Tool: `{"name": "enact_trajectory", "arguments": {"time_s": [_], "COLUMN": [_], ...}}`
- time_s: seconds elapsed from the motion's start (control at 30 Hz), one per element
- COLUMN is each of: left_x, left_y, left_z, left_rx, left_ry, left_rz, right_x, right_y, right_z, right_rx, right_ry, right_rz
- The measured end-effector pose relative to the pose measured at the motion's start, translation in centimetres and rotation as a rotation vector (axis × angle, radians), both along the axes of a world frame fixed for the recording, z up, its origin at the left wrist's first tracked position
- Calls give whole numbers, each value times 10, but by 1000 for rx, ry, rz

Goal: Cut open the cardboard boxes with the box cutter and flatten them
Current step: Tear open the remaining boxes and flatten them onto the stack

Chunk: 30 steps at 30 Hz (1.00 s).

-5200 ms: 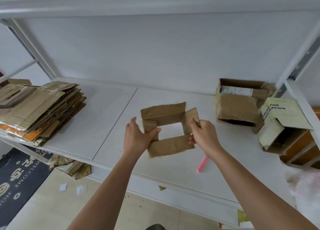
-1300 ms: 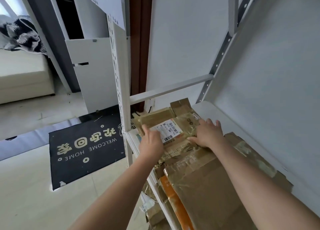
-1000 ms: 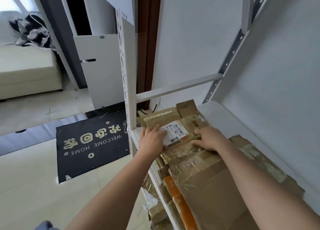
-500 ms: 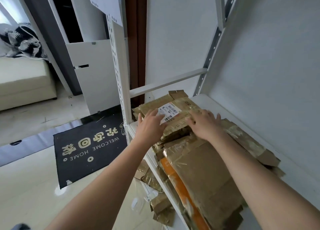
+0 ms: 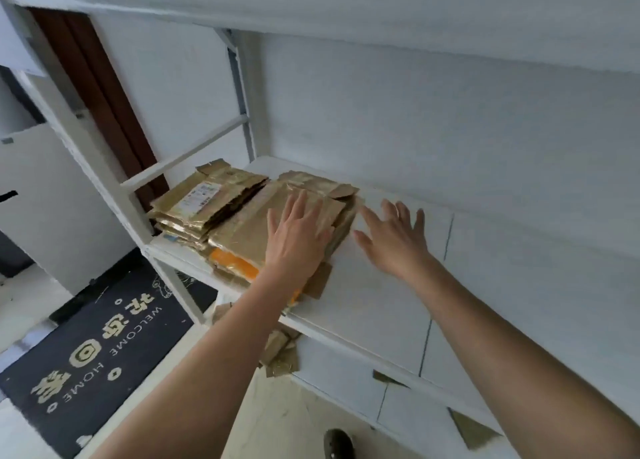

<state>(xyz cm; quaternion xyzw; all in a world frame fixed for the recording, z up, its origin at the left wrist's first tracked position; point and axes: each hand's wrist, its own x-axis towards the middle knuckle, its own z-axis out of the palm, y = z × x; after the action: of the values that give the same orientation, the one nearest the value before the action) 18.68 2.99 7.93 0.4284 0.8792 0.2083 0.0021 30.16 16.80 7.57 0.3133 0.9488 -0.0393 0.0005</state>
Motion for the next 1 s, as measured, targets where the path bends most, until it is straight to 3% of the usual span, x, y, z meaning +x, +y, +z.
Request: {"name": "enact_trajectory", "arguments": {"time_s": [0.37, 0.7, 0.8, 1.0], "left_x": [210, 363, 388, 398], "left_y": [125, 218, 237, 252], "left_z": [4, -61, -99, -151], "left_rx": [-192, -225, -219, -200], "left_ry": [-75, -100, -112, -121], "left_rz": [-394, -500, -504, -473], "right_x": [278, 479, 509, 524], "right_y": [88, 193, 227, 293], "right_z": [-21, -86, -115, -146], "right_rx": [-20, -82, -142, -316], "right_ry": [-87, -79, 80, 727], "right_rz": [-492, -780, -855, -958]}}
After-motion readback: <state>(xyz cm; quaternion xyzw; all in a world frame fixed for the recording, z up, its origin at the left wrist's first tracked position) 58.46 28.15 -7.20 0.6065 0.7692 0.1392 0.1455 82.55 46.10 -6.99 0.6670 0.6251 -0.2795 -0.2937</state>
